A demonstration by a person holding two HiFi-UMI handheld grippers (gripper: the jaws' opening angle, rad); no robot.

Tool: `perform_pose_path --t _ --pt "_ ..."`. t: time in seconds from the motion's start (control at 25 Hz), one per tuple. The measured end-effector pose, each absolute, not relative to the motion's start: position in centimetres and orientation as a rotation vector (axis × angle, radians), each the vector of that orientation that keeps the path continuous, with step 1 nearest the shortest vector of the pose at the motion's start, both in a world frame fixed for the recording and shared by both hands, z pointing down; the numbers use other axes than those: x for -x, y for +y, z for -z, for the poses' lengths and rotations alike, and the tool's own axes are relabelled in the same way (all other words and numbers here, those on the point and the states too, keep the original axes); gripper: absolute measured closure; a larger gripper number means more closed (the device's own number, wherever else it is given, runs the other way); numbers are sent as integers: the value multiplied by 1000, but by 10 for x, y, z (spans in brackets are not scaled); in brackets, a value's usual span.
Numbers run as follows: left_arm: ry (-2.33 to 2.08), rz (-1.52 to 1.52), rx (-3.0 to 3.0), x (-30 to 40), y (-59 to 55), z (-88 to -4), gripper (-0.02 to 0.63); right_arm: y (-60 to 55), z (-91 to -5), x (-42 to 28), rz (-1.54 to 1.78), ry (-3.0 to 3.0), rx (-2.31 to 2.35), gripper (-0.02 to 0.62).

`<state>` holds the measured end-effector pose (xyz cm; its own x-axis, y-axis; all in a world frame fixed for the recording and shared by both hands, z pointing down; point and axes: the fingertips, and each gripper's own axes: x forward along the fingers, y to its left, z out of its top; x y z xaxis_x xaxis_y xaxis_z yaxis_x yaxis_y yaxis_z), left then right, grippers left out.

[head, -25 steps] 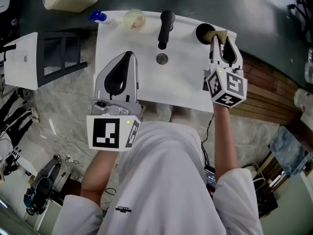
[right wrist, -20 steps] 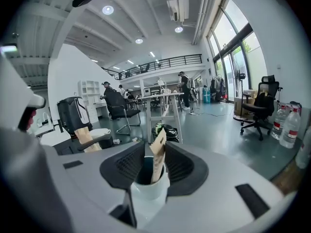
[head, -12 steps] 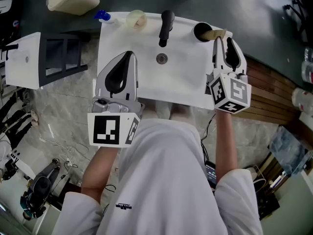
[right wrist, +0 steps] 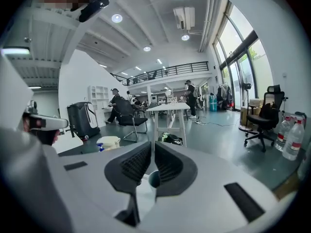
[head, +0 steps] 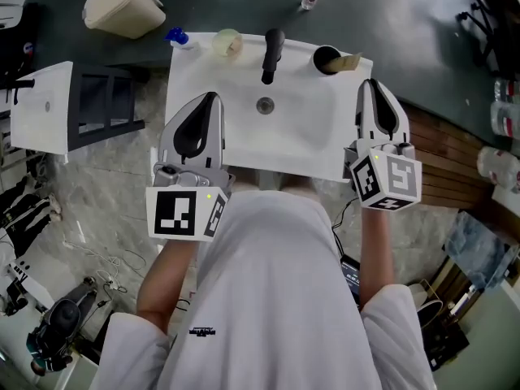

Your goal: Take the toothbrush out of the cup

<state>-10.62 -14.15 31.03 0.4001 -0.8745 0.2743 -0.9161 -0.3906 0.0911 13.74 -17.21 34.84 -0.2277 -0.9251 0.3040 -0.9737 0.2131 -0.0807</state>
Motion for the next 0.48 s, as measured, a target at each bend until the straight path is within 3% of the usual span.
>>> perform_pose_path --t 0.48 --pt "-1539 -226 -2516 105 -124 -285 601 -126 -292 -115 -295 -2433 -1702 574"
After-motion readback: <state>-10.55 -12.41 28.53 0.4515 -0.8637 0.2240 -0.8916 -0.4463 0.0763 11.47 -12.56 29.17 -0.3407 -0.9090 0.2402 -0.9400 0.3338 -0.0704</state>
